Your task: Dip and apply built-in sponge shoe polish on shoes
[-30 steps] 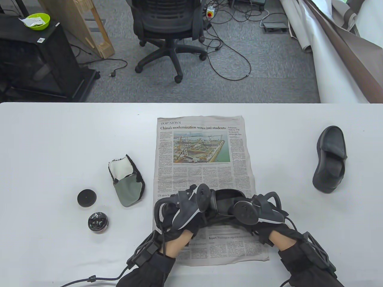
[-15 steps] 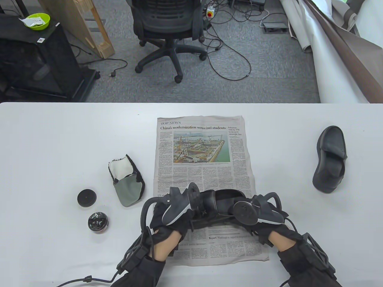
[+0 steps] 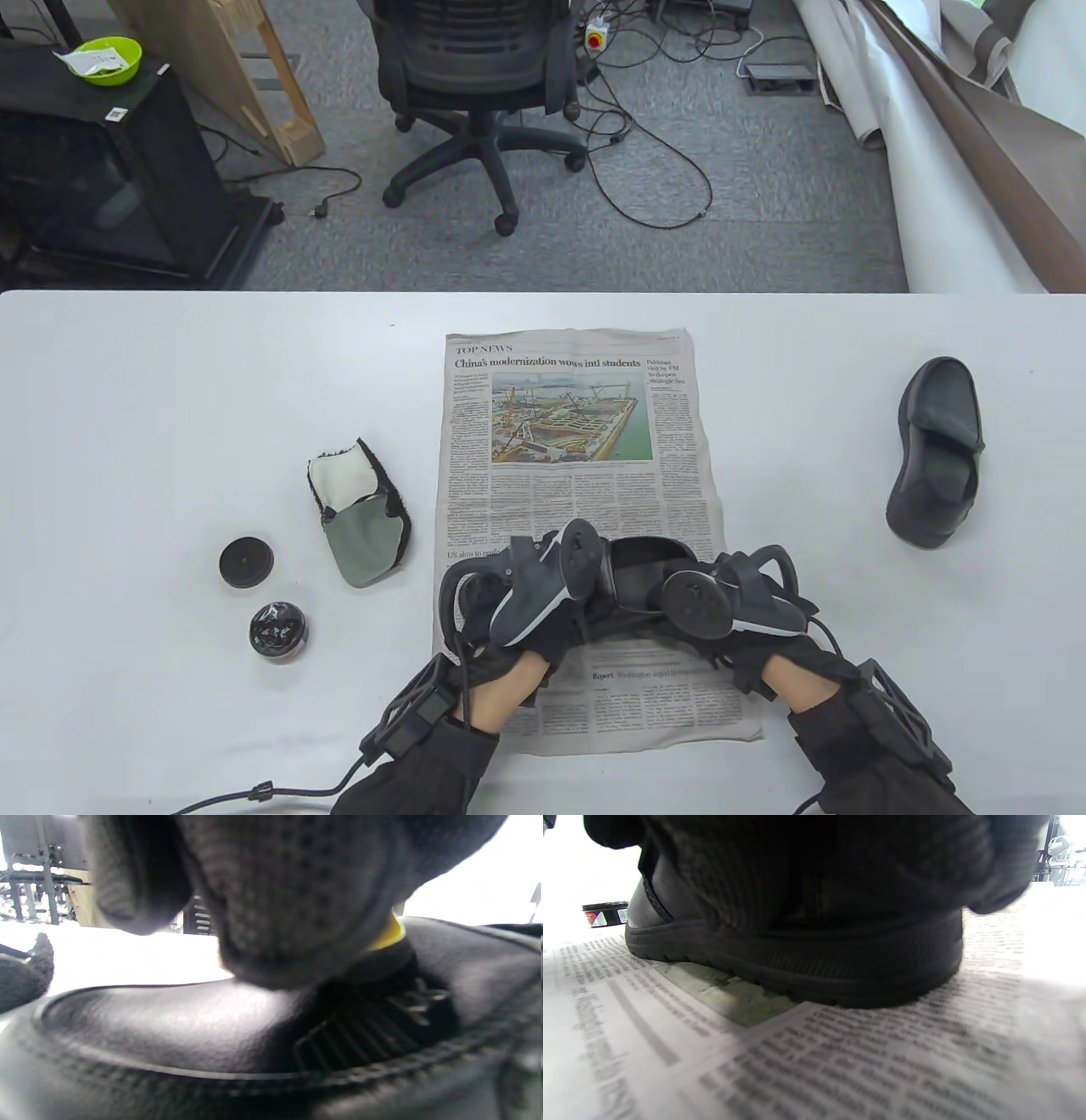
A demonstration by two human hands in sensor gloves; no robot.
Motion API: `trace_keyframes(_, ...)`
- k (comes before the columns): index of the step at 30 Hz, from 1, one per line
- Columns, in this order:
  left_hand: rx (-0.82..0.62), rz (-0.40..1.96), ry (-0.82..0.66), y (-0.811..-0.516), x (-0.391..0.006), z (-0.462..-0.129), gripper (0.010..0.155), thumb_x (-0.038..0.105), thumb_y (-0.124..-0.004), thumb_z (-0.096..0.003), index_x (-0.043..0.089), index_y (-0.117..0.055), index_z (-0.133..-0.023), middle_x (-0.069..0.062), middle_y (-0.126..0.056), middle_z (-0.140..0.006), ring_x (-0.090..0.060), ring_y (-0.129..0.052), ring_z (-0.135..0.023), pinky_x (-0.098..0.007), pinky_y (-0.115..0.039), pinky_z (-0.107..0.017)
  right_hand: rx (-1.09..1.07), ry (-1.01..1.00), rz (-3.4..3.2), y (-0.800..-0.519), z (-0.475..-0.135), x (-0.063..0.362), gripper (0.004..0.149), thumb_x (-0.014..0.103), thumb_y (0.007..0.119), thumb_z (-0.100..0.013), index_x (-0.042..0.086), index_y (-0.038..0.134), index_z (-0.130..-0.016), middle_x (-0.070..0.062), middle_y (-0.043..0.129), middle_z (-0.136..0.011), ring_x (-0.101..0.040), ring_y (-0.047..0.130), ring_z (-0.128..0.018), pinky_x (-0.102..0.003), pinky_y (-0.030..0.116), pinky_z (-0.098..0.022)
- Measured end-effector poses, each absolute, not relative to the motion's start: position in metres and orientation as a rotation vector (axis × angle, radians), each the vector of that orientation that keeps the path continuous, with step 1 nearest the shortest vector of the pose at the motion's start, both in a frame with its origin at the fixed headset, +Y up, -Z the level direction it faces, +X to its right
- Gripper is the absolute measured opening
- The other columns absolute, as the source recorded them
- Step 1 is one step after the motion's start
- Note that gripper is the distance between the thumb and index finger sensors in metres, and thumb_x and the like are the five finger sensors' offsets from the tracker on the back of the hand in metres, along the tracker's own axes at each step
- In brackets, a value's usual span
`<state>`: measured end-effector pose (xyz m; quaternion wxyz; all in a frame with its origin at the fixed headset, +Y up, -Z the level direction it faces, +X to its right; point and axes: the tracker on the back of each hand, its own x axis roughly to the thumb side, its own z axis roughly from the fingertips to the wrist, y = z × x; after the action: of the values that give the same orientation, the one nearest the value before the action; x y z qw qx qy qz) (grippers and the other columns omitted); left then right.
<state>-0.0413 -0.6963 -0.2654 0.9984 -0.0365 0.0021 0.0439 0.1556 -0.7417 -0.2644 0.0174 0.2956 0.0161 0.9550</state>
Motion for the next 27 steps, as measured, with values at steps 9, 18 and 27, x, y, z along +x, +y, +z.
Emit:
trace_keyframes(9, -0.199, -0.011, 0.069, -0.701, -0.063, -0.274, 0.048, 0.052, -0.088, -0.0440, 0.016, -0.091, -0.076, -0.004, -0.108, -0.048, 0.000, -0.107, -0.014, -0.036, -0.093, -0.040, 0.916, 0.049, 2.970, -0.742, -0.264, 0.156, 0.039, 0.047, 0.089, -0.033, 0.031, 0.092, -0.068, 0.002, 0.088, -0.060, -0.010, 0.094, -0.019, -0.039, 0.087, -0.045)
trace_keyframes(18, -0.255, -0.081, 0.115, -0.699, -0.081, -0.273, 0.048, 0.053, -0.090, -0.0432, 0.017, -0.091, -0.075, -0.004, -0.108, -0.048, -0.001, -0.107, -0.014, -0.036, -0.093, -0.040, 0.897, 0.048, 2.981, -0.742, -0.264, 0.155, 0.039, 0.047, 0.089, -0.033, 0.031, 0.092, -0.068, 0.002, 0.087, -0.061, -0.011, 0.095, -0.020, -0.039, 0.087, -0.045)
trace_keyframes(27, -0.153, 0.031, 0.193, -0.648, -0.149, -0.264, 0.047, 0.052, -0.091, -0.0437, 0.018, -0.090, -0.077, -0.005, -0.108, -0.050, -0.001, -0.108, -0.016, -0.037, -0.093, -0.041, 0.902, 0.048, 2.982, -0.741, -0.263, 0.155, 0.039, 0.047, 0.088, -0.033, 0.031, 0.092, -0.068, 0.002, 0.088, -0.061, -0.011, 0.095, -0.020, -0.039, 0.087, -0.045)
